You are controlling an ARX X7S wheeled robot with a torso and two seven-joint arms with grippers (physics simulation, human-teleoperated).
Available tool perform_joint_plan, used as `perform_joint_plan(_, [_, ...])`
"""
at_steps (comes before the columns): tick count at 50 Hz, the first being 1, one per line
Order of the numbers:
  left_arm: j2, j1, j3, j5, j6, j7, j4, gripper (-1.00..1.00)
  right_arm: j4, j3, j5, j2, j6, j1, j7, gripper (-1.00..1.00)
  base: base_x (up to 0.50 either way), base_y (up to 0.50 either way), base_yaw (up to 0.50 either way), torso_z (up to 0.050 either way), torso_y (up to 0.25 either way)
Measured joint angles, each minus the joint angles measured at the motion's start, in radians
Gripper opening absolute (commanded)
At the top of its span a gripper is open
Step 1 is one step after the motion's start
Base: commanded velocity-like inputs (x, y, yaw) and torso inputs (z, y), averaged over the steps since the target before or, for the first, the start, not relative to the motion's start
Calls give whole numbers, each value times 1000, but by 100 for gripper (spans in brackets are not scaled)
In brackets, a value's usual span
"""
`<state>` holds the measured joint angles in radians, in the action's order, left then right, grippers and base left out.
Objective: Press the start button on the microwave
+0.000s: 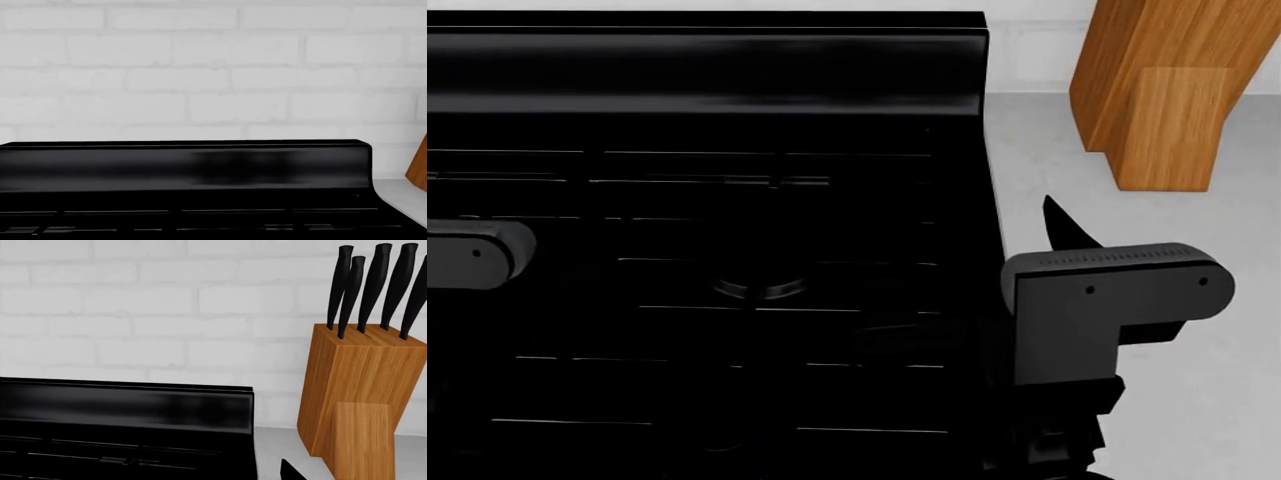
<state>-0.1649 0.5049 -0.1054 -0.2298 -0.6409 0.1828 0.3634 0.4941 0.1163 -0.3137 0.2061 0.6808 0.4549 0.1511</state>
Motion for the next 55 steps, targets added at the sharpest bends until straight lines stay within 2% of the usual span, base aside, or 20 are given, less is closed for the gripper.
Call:
perform_joint_plan(14, [-7,-2,-12,-6,10,4,-9,100,149,25,68,31,-6,-16,65,100,0,0,0,0,0])
perform_joint_plan(29, [-15,5,-20,-13,7,12,-5,100,354,103,178,91,68,96,131,100,0,0,0,0,0])
perform_joint_plan(41, [-22,6,-26,-17,11,17,-8,100,441,74,153,93,181,248,122,100,0,0,0,0,0])
perform_joint_plan(55, [-28,2,-36,-21,15,24,-10,100,460,-16,58,64,399,503,87,100,0,0,0,0,0])
